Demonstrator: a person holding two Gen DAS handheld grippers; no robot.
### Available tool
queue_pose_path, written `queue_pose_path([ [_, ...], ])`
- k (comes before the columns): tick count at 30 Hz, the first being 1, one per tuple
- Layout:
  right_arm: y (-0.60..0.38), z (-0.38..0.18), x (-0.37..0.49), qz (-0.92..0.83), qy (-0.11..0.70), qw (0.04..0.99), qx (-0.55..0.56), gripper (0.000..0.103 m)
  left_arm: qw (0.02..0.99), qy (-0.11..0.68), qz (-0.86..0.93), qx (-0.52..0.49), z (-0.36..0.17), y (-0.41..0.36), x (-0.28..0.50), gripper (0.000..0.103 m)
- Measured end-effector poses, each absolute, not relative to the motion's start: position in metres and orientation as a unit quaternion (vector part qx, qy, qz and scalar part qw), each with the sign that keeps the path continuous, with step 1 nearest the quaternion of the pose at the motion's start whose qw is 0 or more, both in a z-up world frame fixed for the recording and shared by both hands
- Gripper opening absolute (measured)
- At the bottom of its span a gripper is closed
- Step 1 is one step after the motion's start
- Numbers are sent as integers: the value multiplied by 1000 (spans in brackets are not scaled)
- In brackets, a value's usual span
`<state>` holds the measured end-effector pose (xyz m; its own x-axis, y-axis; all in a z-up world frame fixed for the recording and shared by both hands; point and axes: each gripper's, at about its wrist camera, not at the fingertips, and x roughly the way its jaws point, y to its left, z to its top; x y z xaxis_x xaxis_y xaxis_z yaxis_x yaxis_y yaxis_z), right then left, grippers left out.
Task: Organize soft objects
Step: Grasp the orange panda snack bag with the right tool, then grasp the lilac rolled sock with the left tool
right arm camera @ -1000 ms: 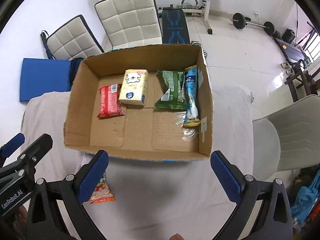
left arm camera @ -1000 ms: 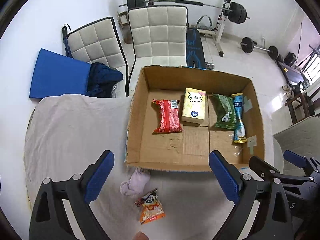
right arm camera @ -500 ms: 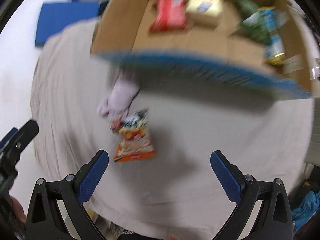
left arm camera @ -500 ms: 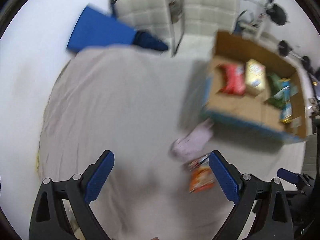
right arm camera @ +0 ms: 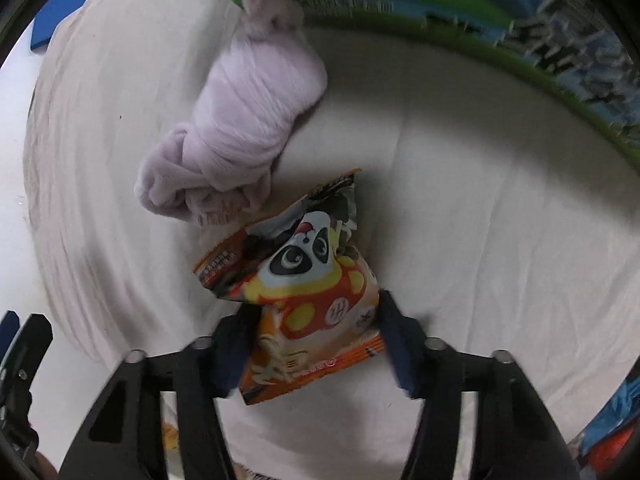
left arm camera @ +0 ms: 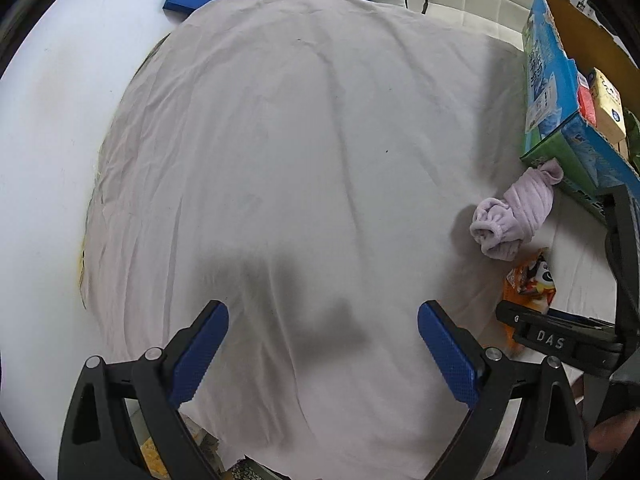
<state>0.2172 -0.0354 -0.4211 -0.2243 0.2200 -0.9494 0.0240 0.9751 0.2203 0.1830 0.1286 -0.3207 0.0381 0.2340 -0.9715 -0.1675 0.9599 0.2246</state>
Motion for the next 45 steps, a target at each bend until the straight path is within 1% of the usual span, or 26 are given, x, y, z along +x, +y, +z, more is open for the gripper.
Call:
queue_pose_path([
  [5,-40,-398,216,76,765,637,64,51,725,677,121,34,-315,122,187,97],
  [11,-88,-354,206,56,738,667,81,51,734,673,75,45,-307,88,203,97],
  [14,-112,-343,202,37,730,677,89,51,730,680,40,50,-312,64,218,97],
  [19,-155,-344,202,5,726,679,109,51,715,698,-10,46,-333,29,243,97],
  [24,-178,-349,200,-12,729,674,123,51,694,715,-42,69,-362,4,265,97],
  [29,-182,-352,192,-14,732,669,130,51,672,732,-59,94,-390,-15,279,97],
  [35,-181,-350,197,-9,731,669,131,51,665,737,-64,99,-409,-17,287,96],
  [36,-180,-350,200,-8,731,669,131,51,667,735,-62,101,-410,-17,288,95],
  [37,-176,-352,208,-7,732,669,130,51,670,733,-60,102,-410,-16,288,89],
  [38,-174,-352,210,-6,731,670,129,51,671,732,-60,102,-411,-16,287,79],
  [39,-174,-352,212,-5,731,670,128,51,671,732,-61,102,-412,-16,287,74],
  [40,-173,-353,210,-4,731,670,127,51,670,733,-61,103,-413,-16,287,61],
  [41,-172,-354,210,-4,731,670,127,51,669,733,-60,105,-413,-16,286,52],
  [42,-171,-353,211,-2,731,671,127,51,670,733,-60,103,-413,-17,285,50],
  [43,-169,-352,211,0,731,671,126,51,671,732,-60,102,-412,-17,285,44],
  [45,-173,-345,209,3,730,672,128,51,674,730,-57,99,-408,-16,283,41],
])
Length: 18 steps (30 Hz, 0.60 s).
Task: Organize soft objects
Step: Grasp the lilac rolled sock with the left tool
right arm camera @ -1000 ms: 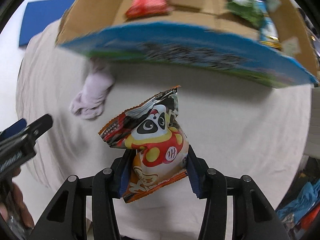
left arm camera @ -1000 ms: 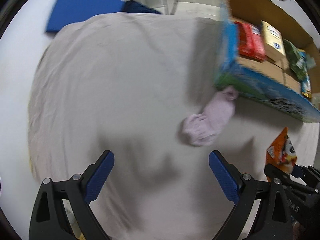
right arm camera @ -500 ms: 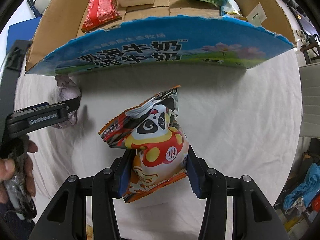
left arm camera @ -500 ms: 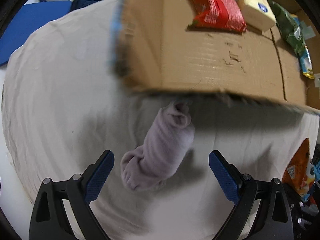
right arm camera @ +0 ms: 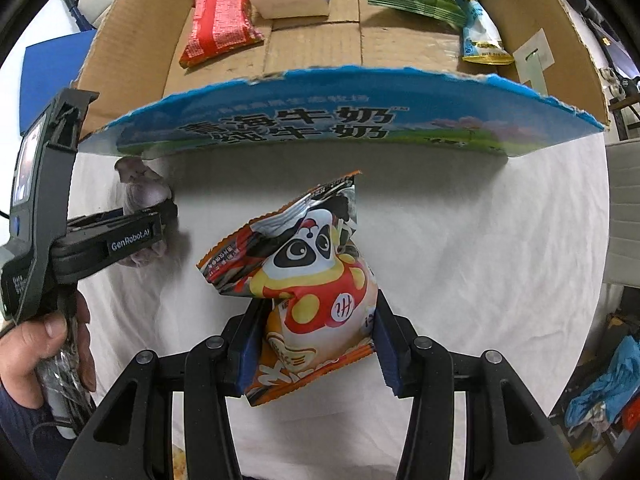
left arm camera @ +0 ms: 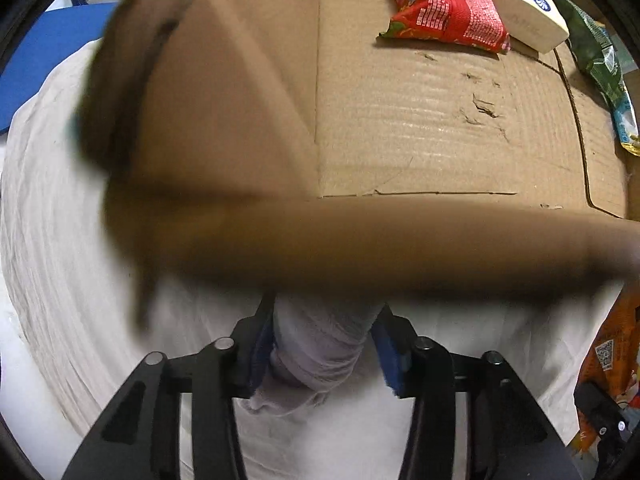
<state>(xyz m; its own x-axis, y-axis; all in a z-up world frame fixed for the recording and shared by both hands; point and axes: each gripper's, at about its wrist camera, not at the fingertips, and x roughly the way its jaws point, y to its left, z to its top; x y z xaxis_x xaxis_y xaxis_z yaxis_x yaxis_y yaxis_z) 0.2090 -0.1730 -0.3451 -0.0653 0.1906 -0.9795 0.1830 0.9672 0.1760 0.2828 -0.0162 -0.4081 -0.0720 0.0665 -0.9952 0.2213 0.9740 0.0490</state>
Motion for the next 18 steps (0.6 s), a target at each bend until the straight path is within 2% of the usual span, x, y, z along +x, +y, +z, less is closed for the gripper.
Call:
queue_pose_path([
  [10,-179,-308,206,23,715,687,128,51,701,709,-51,62,-361,-5,244,40],
  [18,-185,-260,193,31,692,712,119,51,739,669,-75,31,-280,-17,208,40],
])
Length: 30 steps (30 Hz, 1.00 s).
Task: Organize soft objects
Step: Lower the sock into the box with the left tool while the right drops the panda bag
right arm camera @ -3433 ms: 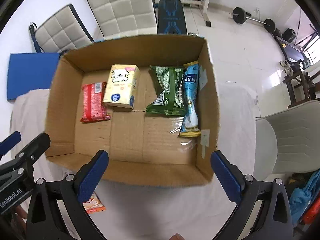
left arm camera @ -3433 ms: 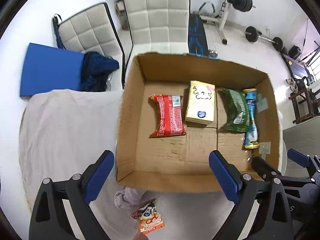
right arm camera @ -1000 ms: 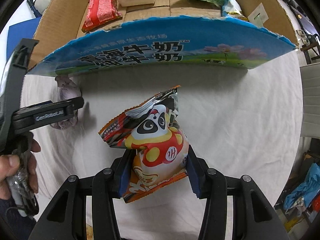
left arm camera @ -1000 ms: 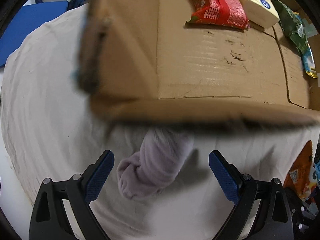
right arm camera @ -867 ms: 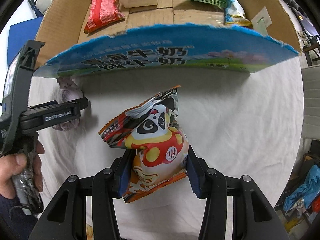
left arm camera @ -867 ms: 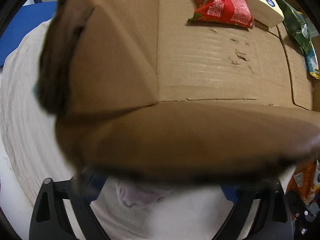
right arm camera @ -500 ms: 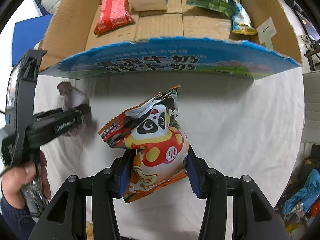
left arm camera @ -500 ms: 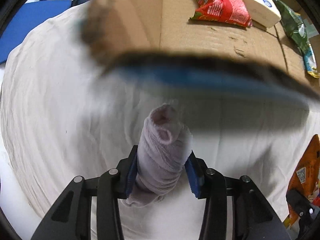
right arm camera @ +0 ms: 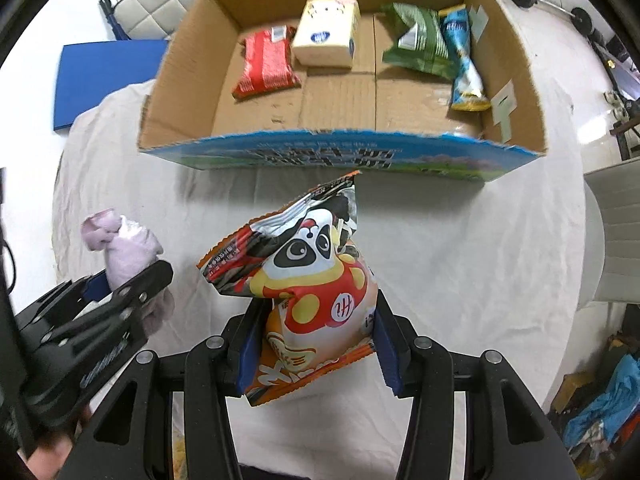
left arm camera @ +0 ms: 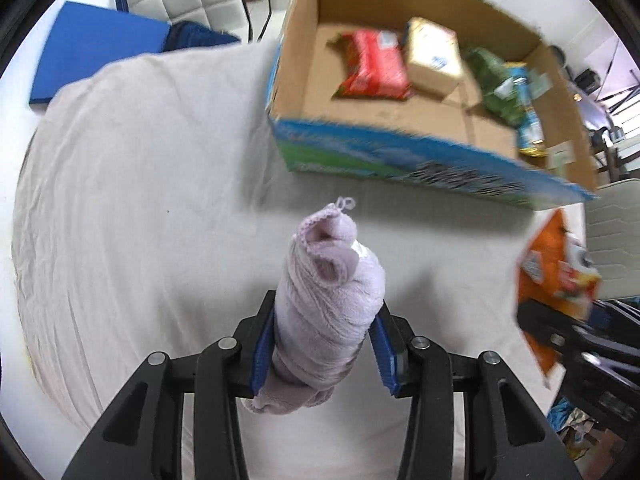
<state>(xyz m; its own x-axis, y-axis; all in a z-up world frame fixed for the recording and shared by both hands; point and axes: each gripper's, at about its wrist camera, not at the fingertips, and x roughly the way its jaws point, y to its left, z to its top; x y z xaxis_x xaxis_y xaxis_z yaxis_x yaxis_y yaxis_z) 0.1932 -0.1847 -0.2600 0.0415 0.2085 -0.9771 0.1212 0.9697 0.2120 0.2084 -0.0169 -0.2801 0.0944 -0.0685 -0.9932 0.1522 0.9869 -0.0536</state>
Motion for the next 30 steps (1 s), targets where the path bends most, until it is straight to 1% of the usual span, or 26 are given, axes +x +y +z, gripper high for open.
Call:
queue_pose_path([
  [4,-184,-242,183,32,681,722,117,51,757,647,-88,30,-241,-27,198,40],
  [11,-195,-213,168,33,665,735,124,51,772,626,-103,15,-213,-28,175,40],
  [17,-207,-194,165,35,655,744,130,51,784,611,-113,2,-193,-38,179,40],
  [22,-213,-181,177,41,648,749,134,51,785,607,-125,-9,-180,-43,196,40],
  [26,-218,-175,207,38,647,750,130,51,777,615,-137,-14,-175,-48,230,40],
  [30,-220,-174,241,31,649,750,119,51,759,634,-146,-13,-182,-55,271,40],
])
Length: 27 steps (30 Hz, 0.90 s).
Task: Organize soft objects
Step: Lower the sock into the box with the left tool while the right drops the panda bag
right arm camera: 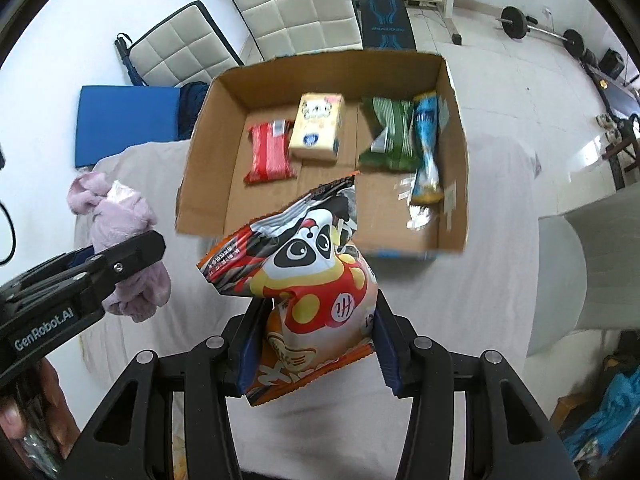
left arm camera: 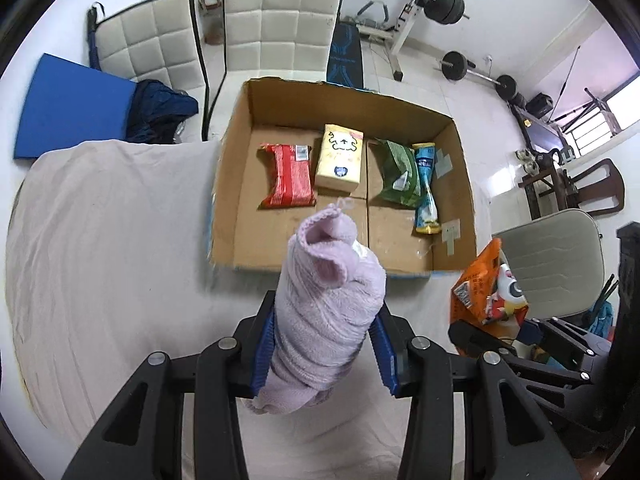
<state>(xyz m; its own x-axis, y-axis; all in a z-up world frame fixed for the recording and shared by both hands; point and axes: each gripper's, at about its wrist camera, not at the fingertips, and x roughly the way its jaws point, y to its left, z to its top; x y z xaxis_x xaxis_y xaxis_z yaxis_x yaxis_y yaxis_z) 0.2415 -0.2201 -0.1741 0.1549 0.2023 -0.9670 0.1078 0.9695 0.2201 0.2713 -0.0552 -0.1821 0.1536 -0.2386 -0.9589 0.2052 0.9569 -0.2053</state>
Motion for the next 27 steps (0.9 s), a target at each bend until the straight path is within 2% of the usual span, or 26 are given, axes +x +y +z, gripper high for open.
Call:
queue_pose_path([
  [7,-230,-196,301,14,669,733,123,51,718,678,-159,-25,-210,-72,338,40],
  [14,-238,-239,340,1,694,708,128,51,675,721,-150,-39,-261,-87,382,40],
  [21,-234,-289,357,-24,721,685,107,51,643,755,-127,-33,-315,-98,398,40],
  [27,-234,-319,364,-35,741,665,93,51,628,769,-119,-19,-340,-105,401,40],
])
